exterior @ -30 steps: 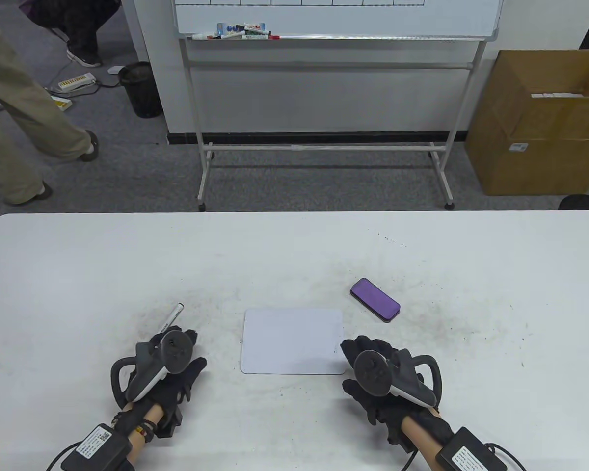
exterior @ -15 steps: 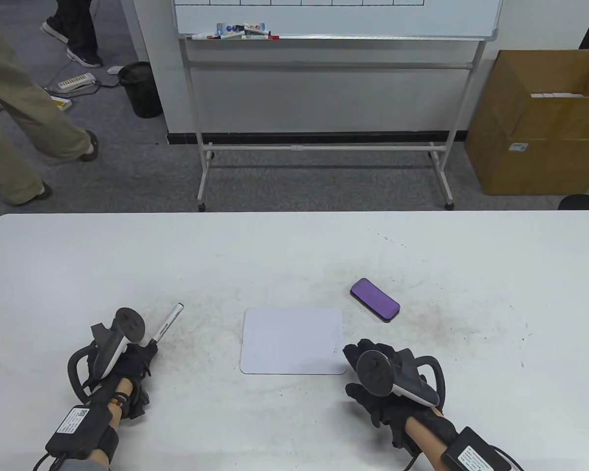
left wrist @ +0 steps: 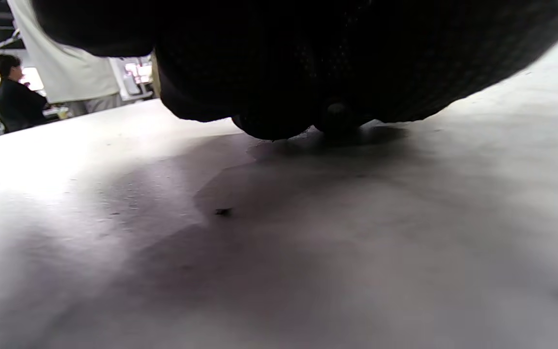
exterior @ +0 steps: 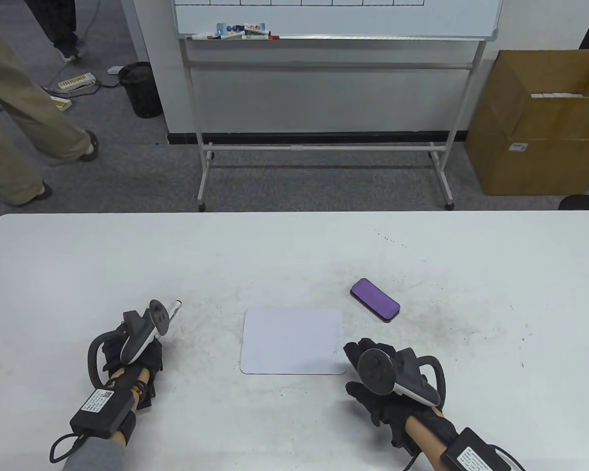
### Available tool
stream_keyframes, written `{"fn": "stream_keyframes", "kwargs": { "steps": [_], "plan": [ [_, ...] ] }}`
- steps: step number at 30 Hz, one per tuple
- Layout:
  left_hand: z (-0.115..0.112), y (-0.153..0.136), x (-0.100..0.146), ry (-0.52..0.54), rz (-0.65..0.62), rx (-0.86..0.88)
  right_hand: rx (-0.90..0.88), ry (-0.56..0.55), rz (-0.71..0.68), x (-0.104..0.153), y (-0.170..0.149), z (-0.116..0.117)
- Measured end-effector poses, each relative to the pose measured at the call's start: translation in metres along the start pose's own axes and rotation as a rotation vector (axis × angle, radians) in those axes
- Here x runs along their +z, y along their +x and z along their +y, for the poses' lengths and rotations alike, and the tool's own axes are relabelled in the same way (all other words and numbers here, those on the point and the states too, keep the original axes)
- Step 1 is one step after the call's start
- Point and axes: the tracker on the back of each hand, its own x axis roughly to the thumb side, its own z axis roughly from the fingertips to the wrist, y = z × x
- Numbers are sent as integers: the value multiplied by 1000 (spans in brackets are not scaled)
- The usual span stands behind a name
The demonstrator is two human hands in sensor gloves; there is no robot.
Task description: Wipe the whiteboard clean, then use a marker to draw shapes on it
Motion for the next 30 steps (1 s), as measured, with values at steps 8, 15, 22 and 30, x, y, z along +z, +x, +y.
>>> {"fn": "stream_keyframes", "kwargs": {
  "steps": [8, 15, 22, 30],
  "plan": [
    [37, 36, 42, 120, -186, 197, -98, -23, 60, -3, -9, 1],
    [60, 87, 92, 127, -412, 388, -333, -29, 111, -5, -24, 5],
    [71, 122, 133, 115, -610, 573, -654, -138, 100, -2, -29, 1],
    [67, 148, 167, 180, -789, 681, -966, -175, 59, -1, -26, 7]
  ]
}}
